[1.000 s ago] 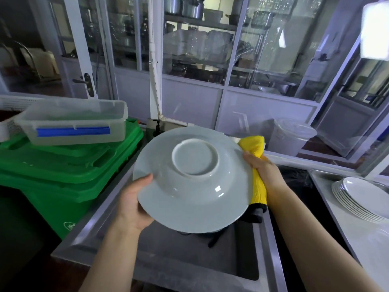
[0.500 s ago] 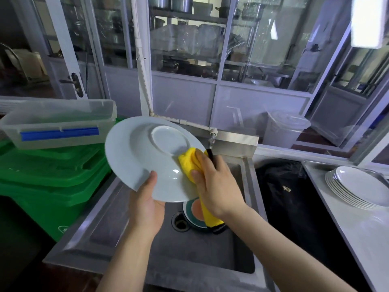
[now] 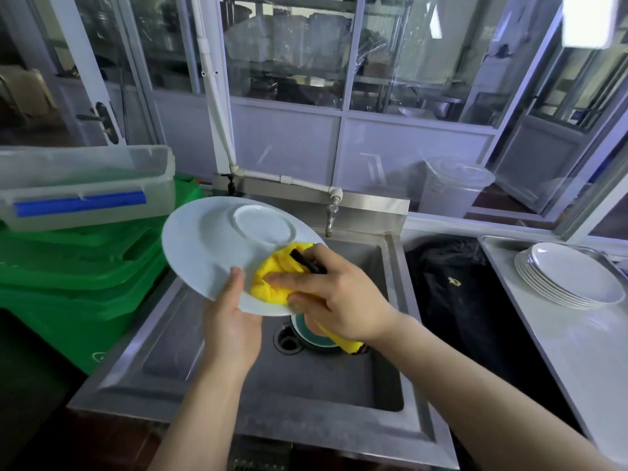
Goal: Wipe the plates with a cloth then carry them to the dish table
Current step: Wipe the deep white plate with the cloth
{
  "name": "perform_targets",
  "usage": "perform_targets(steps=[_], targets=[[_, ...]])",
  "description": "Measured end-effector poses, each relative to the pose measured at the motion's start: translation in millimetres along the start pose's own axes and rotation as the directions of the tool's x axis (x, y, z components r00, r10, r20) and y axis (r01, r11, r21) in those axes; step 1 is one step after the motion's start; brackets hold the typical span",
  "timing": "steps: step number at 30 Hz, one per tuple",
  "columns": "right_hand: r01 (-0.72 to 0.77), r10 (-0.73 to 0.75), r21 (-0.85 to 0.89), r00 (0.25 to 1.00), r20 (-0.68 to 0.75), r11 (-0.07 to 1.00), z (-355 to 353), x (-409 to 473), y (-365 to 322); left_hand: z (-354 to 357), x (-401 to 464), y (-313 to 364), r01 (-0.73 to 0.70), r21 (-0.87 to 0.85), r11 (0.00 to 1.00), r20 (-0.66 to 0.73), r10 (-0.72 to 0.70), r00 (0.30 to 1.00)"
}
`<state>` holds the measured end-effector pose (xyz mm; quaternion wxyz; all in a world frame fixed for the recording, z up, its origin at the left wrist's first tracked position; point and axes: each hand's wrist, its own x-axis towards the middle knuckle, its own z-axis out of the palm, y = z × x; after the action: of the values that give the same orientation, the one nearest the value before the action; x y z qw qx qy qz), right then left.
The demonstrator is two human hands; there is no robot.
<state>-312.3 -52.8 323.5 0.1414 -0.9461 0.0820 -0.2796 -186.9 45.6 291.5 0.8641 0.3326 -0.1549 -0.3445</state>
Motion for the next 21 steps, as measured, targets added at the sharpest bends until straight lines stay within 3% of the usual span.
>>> perform_targets(steps=[3,9,15,18,21], targets=[[-0.054,0.055,0.015,0.998,-0.027,0.998,-4.5,-16.7,22.3,-2.2,-0.8,-2.3,-0.005,0.015,1.0,-0.007,0.005,1.0],[-0.373,0.369,-0.038,0.926,-0.084,0.927,-9.0,-31.2,44.1,1.3,-7.1,-5.4,0.006,0.042,0.999,-0.003,-0.006,1.0],[-0.147,0.147,0.02,0.989,-0.032,0.989,0.8,-34.6,5.7,1.7,-5.0,-22.9,0.125,0.062,0.99,-0.028,-0.124,0.992],[-0.173,0.172,0.078,0.985,0.028,0.982,3.2,-46.6,10.9,0.7,-8.6,-33.8,0.159,0.117,0.98,-0.014,-0.159,0.987],[-0.311,0.311,0.089,0.95,0.023,0.946,1.9,-72.9,35.8,-0.9,-14.2,-43.8,0.186,0.145,0.972,-0.033,-0.184,0.982]])
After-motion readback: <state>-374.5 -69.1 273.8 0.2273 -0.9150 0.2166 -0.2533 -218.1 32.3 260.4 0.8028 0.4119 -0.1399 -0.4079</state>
